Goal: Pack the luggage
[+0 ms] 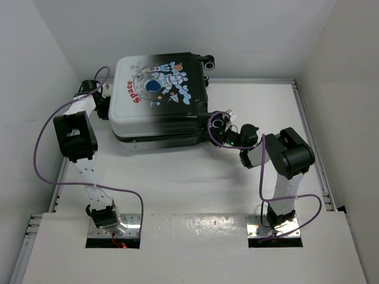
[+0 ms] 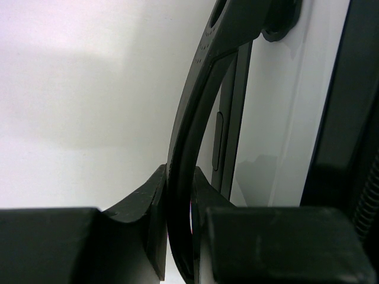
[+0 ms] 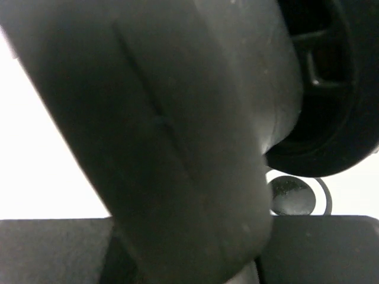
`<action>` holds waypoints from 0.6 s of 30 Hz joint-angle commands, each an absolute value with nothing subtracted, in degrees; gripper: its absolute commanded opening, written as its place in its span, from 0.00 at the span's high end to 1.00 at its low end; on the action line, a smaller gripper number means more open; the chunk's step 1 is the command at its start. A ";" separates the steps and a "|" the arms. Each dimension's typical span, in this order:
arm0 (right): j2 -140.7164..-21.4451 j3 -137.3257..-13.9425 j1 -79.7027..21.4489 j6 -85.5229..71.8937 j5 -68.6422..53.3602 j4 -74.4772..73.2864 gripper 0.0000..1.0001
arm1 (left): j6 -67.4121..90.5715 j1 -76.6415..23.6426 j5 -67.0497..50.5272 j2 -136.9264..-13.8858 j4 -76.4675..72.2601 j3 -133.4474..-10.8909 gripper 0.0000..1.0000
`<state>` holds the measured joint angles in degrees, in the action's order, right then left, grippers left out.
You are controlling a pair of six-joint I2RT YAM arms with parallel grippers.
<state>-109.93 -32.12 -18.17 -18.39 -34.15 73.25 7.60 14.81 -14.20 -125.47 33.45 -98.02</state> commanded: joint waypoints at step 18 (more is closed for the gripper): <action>-112.23 -45.32 -5.98 -27.86 -15.64 67.15 1.00 | 1.58 18.54 -4.22 -134.30 45.09 -97.46 1.00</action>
